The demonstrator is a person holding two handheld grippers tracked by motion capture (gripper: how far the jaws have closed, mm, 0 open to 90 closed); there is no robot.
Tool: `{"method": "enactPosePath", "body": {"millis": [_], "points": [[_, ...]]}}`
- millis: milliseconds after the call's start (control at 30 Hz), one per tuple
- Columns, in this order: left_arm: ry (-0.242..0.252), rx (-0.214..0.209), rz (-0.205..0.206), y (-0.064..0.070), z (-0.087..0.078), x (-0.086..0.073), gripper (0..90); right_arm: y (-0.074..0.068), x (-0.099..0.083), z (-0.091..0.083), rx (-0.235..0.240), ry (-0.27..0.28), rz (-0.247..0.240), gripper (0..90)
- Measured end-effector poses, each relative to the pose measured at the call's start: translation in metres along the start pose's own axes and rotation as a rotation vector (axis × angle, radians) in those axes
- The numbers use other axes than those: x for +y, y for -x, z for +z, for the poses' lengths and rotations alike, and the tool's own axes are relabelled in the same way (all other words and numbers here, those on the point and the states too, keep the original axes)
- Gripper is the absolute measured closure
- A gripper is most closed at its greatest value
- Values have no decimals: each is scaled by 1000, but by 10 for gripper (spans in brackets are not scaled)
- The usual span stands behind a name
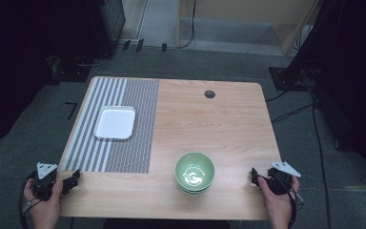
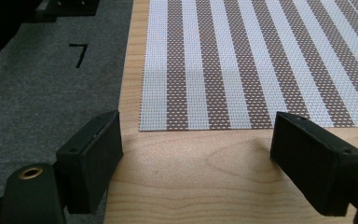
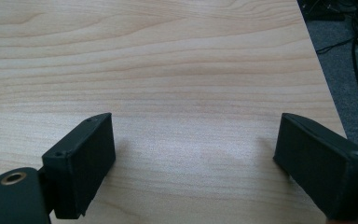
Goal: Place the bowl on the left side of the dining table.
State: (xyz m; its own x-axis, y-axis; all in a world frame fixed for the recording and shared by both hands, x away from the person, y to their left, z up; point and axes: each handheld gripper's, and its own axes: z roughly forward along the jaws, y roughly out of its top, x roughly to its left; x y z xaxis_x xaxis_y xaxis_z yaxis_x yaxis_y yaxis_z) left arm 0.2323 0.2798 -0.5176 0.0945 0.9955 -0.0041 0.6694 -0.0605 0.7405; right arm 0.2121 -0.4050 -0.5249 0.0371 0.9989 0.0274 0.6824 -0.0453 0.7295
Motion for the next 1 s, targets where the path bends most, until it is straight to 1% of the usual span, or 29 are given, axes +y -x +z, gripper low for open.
{"method": "enactPosePath", "body": {"millis": [433,533,600,700,767,1000], "points": [[0,0,0,0,0,0,163,0,0,0,-2,1,3,117],[0,0,0,0,0,0,163,0,-1,-1,-12,6,9,135],[0,0,0,0,0,0,163,-2,-1,-2,-18,8,5,137],[0,0,0,0,0,0,163,-5,-2,-3,-6,12,-1,137],[0,0,-1,0,0,0,163,-6,-1,-4,4,15,7,137],[0,0,-1,0,0,0,163,-15,7,-18,35,73,8,137]]}}
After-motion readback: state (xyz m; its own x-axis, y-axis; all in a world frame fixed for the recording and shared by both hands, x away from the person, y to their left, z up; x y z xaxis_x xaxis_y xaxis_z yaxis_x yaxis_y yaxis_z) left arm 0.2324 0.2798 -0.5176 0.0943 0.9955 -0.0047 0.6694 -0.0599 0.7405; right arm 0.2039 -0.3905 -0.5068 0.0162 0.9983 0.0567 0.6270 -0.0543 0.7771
